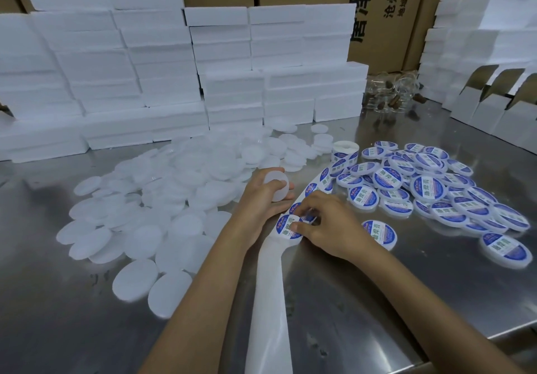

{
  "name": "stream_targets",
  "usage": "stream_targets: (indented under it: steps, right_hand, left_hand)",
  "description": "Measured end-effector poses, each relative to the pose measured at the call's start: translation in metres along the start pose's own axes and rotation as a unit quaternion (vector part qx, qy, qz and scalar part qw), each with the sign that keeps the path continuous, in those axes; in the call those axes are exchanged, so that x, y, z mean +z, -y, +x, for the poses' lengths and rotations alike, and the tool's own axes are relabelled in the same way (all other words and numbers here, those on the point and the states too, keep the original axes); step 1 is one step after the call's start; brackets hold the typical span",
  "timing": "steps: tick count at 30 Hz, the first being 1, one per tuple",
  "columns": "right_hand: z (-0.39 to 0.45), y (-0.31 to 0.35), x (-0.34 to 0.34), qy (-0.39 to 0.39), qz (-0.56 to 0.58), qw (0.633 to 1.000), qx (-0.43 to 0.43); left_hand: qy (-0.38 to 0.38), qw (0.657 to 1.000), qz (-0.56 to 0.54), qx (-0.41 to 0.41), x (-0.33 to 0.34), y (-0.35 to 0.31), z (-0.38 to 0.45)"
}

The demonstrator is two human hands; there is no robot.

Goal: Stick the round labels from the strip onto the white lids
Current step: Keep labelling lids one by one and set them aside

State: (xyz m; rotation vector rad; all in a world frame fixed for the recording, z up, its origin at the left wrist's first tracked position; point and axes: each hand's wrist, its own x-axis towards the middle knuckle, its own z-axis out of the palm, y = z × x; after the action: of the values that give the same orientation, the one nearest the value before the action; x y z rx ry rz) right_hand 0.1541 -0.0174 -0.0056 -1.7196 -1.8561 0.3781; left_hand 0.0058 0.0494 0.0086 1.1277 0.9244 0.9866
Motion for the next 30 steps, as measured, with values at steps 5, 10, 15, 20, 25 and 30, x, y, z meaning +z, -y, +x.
stream_targets:
  steps: [5,10,15,20,25,30]
  right_hand:
    - [-0.003,0.002,0.006,-0.025,0.02,0.999,-0.001]
    - [-0.008,0.001,0.009,-0.063,0.04,0.997,-0.03]
    - [-0.007,0.008,0.001,-0.078,0.192,0.978,-0.015]
    - [0.01,0.016,-0.024,-0.121,0.474,0.87,0.065]
    - [0.033,0.031,-0.018,-0.093,0.468,0.873,0.104]
    - [0.034,0.04,0.0,-0.155,0.46,0.87,0.09]
  left_hand:
    - [-0.012,1.0,-0.013,0.012,-0.001,-0.002,0.001]
    - [0.014,1.0,0.016,0.001,0.0,0.0,0.0]
    - [0.032,0.999,-0.015,-0.031,0.0,-0.002,-0.003]
    - [0.031,0.996,-0.054,-0.062,-0.001,-0.004,-0.004]
    - [0.043,0.979,-0.19,-0.066,-0.003,-0.01,-0.006]
    - [0.057,0.964,-0.254,-0.05,0.002,-0.018,-0.007]
